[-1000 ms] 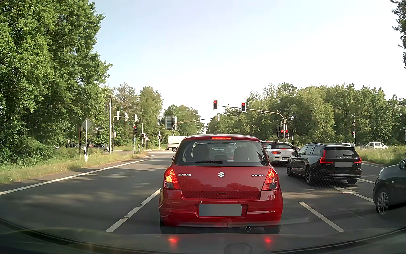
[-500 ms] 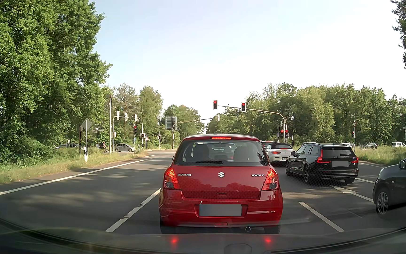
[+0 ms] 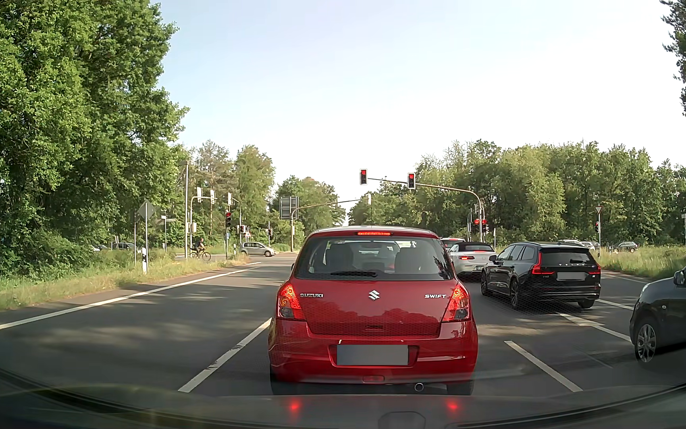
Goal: Follow the waypoints while adhering to traffic rules and regulations
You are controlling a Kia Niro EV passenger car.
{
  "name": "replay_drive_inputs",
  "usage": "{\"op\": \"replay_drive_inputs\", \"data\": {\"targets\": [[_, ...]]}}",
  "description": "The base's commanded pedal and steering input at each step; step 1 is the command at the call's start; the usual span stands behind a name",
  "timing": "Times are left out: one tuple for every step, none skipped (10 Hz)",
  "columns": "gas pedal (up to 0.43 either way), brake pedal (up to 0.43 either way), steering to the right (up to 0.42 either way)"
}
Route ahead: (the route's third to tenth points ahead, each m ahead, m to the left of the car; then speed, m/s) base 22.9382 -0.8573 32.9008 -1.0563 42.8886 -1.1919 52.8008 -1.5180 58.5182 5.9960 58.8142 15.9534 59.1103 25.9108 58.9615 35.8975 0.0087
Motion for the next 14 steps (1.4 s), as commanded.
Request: {"op": "replay_drive_inputs", "data": {"targets": [[0.000,0.268,0.000],[0.000,0.268,0.000],[0.000,0.268,0.000],[0.000,0.268,0.000],[0.000,0.268,0.000],[0.000,0.268,0.000],[0.000,0.268,0.000],[0.000,0.268,0.000],[0.000,0.268,0.000],[0.000,0.268,0.000],[0.000,0.268,0.000],[0.000,0.268,0.000],[0.000,0.268,0.000],[0.000,0.268,0.000]]}}
